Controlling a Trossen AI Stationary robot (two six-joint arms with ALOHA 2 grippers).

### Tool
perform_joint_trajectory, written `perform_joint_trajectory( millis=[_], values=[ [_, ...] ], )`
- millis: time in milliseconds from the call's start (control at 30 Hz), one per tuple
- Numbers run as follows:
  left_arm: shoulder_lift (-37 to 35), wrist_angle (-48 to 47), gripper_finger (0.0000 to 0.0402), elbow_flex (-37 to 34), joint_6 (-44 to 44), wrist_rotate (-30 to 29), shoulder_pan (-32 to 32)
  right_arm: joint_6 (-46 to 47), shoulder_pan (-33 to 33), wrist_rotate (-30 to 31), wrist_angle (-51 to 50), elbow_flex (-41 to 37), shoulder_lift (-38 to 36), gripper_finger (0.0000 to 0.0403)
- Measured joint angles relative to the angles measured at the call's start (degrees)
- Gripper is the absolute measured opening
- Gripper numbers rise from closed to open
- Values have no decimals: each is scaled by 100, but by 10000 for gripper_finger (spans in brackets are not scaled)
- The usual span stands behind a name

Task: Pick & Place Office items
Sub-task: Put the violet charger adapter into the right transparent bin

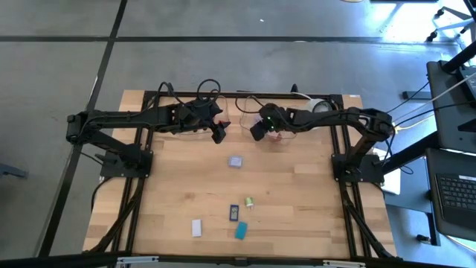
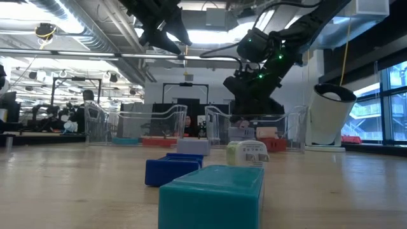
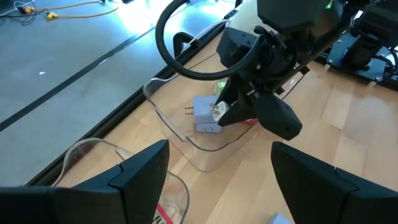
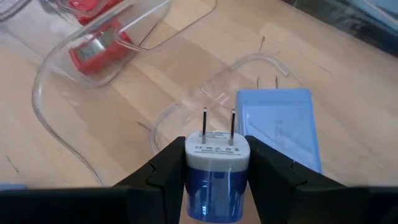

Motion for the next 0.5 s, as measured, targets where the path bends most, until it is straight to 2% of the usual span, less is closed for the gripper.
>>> perform_joint_trajectory(
  millis=[500],
  values=[
    [0, 2, 278, 0, 0, 1, 1, -956, 0, 16, 78, 0, 138, 146]
  ],
)
